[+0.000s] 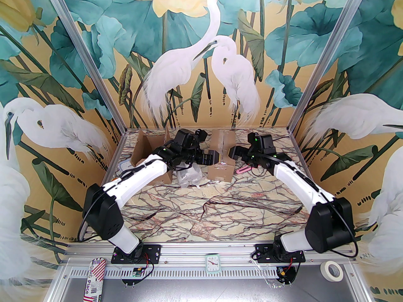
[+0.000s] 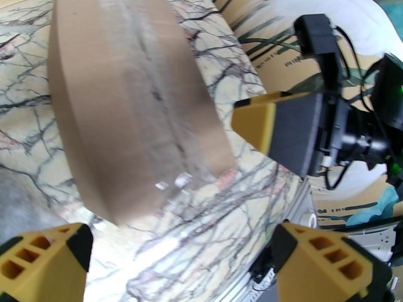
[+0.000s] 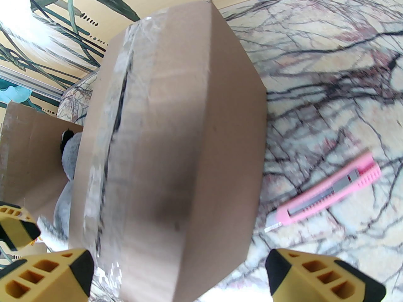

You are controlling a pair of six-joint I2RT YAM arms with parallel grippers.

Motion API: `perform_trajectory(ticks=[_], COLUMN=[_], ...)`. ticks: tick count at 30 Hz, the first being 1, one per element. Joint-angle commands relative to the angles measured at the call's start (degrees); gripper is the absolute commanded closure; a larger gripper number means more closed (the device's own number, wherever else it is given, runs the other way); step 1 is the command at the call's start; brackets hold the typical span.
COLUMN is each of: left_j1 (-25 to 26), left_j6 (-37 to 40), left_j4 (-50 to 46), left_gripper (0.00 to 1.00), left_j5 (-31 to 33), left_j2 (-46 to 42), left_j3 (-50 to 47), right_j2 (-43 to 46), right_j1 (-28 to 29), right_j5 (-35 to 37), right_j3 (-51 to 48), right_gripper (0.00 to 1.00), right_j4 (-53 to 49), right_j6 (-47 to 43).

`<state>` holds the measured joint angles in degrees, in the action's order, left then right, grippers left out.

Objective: Unpack the express box

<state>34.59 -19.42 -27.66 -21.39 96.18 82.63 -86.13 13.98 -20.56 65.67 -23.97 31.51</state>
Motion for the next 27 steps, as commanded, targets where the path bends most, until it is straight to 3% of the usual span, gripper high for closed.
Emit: perform_trajectory(ticks=[1,7,15,21,27], left_j1=[-0.01,1.37,5.43,7.35,7.56], left_j6=[1.82,-0.09,-2.48,-3.30,-2.51], left_j4=[-0.91,1.21,5.61,4.26,3.21], left_gripper=[0.01,0.01,0.01,0.01,0.01], left_j5=[-2.98,-9.51,-14.21,-14.34,-9.01], left_j2=[4.13,6.05,4.20,2.81,-3.91], left_j3=[1.41,1.84,-1.60,-2.29,-6.81], right_j2=[-3.93,-7.39,-3.27,1.41,4.83], right_j1=[0.10,0.09,0.10,0.17,-1.42], right_j5=[-2.83,-8.86,-13.67,-13.74,-6.87], right_j3=[3.17,5.12,1.74,-2.33,-2.28], right_gripper=[0.02,0.02,0.05,0.05,0.04], right_j4=[1.12,3.58,2.62,-1.18,-4.97], right_j6=[-1.00,0.24,2.01,2.56,0.66])
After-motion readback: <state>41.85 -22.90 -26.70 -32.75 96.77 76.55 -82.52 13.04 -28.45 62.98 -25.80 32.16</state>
